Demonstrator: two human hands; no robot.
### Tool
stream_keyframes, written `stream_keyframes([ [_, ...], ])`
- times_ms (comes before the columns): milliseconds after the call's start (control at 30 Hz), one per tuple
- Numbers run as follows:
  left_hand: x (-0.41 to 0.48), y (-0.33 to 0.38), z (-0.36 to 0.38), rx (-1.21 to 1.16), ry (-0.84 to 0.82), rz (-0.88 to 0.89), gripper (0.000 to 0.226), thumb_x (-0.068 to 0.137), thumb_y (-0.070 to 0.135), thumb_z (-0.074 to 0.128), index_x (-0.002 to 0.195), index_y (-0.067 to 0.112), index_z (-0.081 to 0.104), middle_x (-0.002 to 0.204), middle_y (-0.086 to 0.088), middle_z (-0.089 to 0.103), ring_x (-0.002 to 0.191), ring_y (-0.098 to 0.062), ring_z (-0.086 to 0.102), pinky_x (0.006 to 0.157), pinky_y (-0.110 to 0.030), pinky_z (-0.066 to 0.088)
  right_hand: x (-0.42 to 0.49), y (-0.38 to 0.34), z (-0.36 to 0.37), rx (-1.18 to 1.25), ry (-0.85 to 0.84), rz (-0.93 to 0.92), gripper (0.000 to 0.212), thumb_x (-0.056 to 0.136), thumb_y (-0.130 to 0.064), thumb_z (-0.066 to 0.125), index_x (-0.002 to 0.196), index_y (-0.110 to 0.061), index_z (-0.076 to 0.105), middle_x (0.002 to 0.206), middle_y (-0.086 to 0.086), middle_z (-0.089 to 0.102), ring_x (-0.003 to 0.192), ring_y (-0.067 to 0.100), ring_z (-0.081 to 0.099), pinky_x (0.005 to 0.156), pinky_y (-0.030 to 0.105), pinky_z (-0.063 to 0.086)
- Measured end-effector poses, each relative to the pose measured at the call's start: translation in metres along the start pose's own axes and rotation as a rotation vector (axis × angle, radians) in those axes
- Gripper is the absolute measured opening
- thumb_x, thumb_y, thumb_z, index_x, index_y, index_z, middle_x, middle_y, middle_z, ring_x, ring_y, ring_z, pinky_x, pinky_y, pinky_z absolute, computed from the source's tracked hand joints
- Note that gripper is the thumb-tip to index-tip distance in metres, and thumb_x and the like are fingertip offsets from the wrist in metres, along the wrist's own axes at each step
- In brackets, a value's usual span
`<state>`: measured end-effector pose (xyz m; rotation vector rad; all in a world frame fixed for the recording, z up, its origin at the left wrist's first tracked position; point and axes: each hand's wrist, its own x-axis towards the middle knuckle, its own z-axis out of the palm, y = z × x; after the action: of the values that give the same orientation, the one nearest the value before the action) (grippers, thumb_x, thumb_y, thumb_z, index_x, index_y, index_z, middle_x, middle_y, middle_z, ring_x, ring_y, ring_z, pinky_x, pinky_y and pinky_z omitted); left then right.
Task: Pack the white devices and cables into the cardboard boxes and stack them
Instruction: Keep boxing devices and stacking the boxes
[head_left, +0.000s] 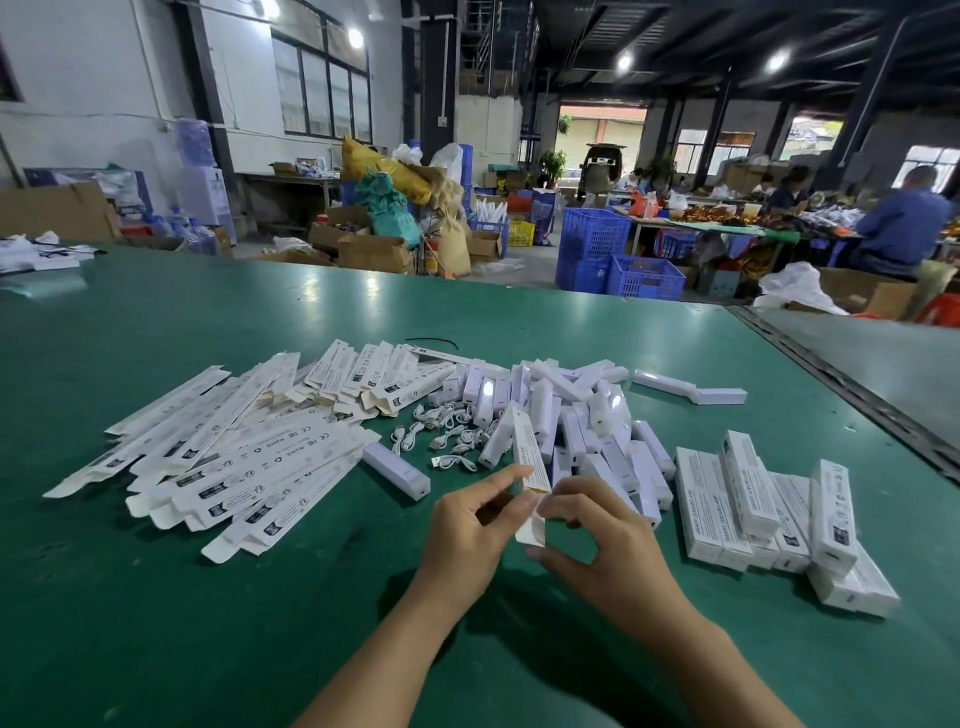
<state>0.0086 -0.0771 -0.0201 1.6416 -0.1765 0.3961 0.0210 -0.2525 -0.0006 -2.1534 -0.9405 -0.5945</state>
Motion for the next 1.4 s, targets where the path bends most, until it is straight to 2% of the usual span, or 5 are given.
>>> stream_keyframes([
  [133, 0.0, 0.001, 0.0, 0.001, 0.0, -0.018, 0.035, 0.08, 0.062, 0.065, 0.114, 0.054, 0.068, 0.089, 0.014, 0.076, 0.088, -0.006, 0.071, 0.077, -0.017, 0.053, 0.0, -0.004, 0.002, 0.019, 0.038, -0.001, 0.025, 0.089, -0.047, 0.065, 0.102, -0.026, 0.066, 0.124, -0.015, 0.054, 0.098, -0.009, 0.057, 0.083, 0.007, 0.043],
  [500, -0.004, 0.012, 0.004, -0.057, -0.042, -0.038, 0.022, 0.087, 0.036, 0.064, 0.106, 0.041, 0.074, 0.105, 0.015, 0.076, 0.106, -0.003, 0.068, 0.092, -0.017, 0.05, 0.003, -0.007, 0.002, 0.01, 0.204, 0.056, 0.015, 0.083, -0.016, 0.073, 0.096, -0.011, 0.068, 0.09, -0.01, 0.063, 0.079, -0.003, 0.059, 0.074, 0.004, 0.042],
  [900, -0.005, 0.013, 0.004, -0.04, -0.017, -0.006, 0.02, 0.086, 0.037, 0.066, 0.1, 0.048, 0.074, 0.078, 0.018, 0.072, 0.078, 0.002, 0.066, 0.074, -0.013, 0.049, 0.003, -0.01, 0.0, 0.04, 0.209, 0.028, 0.014, 0.08, -0.007, 0.077, 0.093, -0.006, 0.074, 0.1, -0.005, 0.07, 0.084, 0.002, 0.065, 0.078, 0.015, 0.053],
  [1167, -0.004, 0.017, 0.003, -0.106, -0.009, 0.003, 0.023, 0.087, 0.032, 0.068, 0.1, 0.048, 0.076, 0.097, 0.008, 0.078, 0.091, -0.008, 0.073, 0.079, -0.016, 0.053, 0.003, -0.011, -0.002, 0.069, 0.212, 0.004, 0.012, 0.083, -0.015, 0.071, 0.092, -0.009, 0.076, 0.102, -0.004, 0.071, 0.084, 0.005, 0.068, 0.075, 0.023, 0.056],
  [1400, -0.005, 0.017, 0.003, -0.068, -0.044, 0.001, 0.026, 0.087, 0.031, 0.066, 0.097, 0.053, 0.075, 0.084, 0.012, 0.076, 0.079, 0.001, 0.069, 0.075, -0.014, 0.051, 0.004, -0.01, -0.003, 0.08, 0.244, 0.011, 0.008, 0.079, -0.008, 0.076, 0.086, -0.007, 0.076, 0.093, -0.002, 0.071, 0.08, 0.003, 0.067, 0.071, 0.024, 0.057],
])
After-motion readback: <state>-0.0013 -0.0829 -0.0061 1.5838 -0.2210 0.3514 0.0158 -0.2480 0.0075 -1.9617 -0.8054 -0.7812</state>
